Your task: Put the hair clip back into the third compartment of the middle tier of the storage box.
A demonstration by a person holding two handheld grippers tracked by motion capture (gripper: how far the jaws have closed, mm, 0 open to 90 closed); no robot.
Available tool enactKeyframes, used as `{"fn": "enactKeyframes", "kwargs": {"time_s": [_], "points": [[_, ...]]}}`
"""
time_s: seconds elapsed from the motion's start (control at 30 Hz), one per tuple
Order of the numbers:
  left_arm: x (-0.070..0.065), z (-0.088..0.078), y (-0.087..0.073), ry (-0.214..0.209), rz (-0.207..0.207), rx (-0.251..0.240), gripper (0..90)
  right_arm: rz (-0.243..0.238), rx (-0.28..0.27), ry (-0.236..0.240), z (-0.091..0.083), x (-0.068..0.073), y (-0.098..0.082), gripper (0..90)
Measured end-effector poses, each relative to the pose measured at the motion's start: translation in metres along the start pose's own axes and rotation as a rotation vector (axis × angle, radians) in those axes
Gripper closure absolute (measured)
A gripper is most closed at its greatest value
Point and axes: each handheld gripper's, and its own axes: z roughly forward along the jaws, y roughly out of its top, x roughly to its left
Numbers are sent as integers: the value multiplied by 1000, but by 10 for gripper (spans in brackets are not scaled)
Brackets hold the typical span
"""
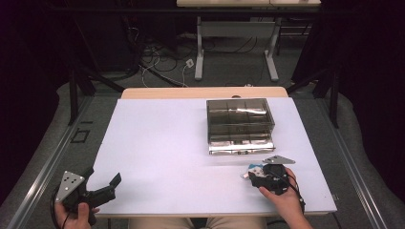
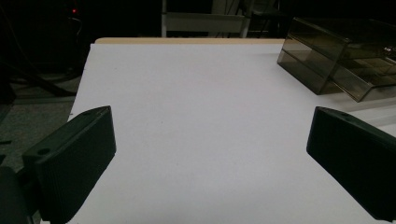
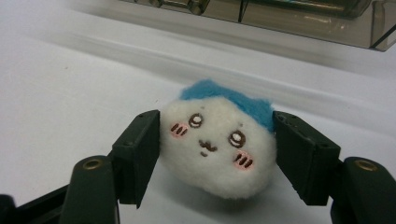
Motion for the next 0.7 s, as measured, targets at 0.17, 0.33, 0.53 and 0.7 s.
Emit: {"fn": "enactKeyframes", "kwargs": {"time_s": [0.17, 0.33, 0.53, 0.7], "points": [[0, 0, 0, -1, 0, 0, 16, -6, 2, -8, -1, 1, 0, 352], [0, 0, 0, 0, 6, 2, 16, -13, 0, -9, -1, 1, 0, 360], [0, 1, 0, -2, 0, 2, 16, -15, 0, -7, -1, 1, 0, 365], [0, 1, 0, -2, 0, 3, 16, -29, -5, -11, -1, 1, 0, 367]]}}
